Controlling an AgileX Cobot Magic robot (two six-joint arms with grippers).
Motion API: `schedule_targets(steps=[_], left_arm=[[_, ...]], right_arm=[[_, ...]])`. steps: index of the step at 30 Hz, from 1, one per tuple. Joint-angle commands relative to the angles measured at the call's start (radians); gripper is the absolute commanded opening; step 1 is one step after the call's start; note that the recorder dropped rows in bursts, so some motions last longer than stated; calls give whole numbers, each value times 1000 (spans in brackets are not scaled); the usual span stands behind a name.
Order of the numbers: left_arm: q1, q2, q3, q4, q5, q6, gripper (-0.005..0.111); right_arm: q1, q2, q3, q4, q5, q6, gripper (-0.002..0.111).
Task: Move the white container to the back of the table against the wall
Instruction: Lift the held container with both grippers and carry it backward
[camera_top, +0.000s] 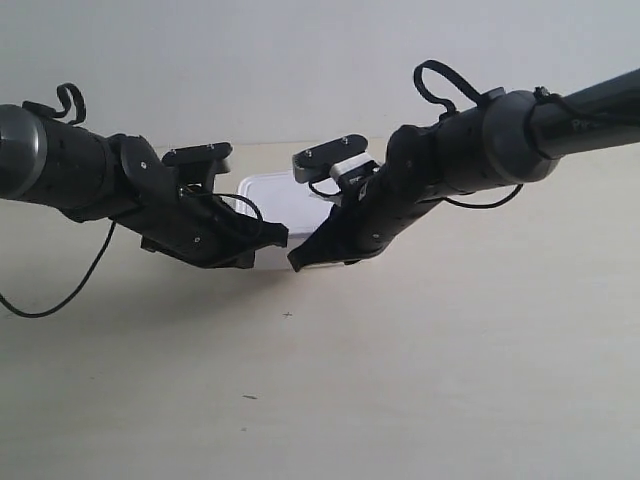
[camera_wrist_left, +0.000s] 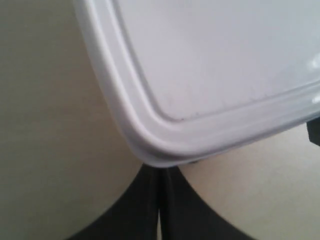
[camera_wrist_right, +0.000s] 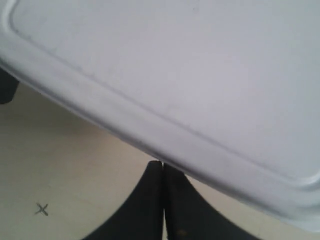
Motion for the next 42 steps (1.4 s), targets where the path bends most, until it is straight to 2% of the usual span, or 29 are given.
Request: schedule_targets(steps=[1,12,17,22,31,42], left_arm=[[11,22,-40,-1,-2,8,0],[48,85,-172,-4,35,8,0],[52,102,-186,-4,18,8,0],[52,109,-200,-4,0,8,0],[52,147,-288,-4,45,23,0],[52,175,-321,-4,39,23,0]], right_arm=[[-5,28,-67,-42,18,5,0],[-12,86,-154,-66,46,5,0],[-12,92,-154,-100,22,6,0],[-45,92,-154,-104,-9,32,0],[-93,94,-159,-104,-27,15,0],[-93,211,-361,-141,93,15,0]])
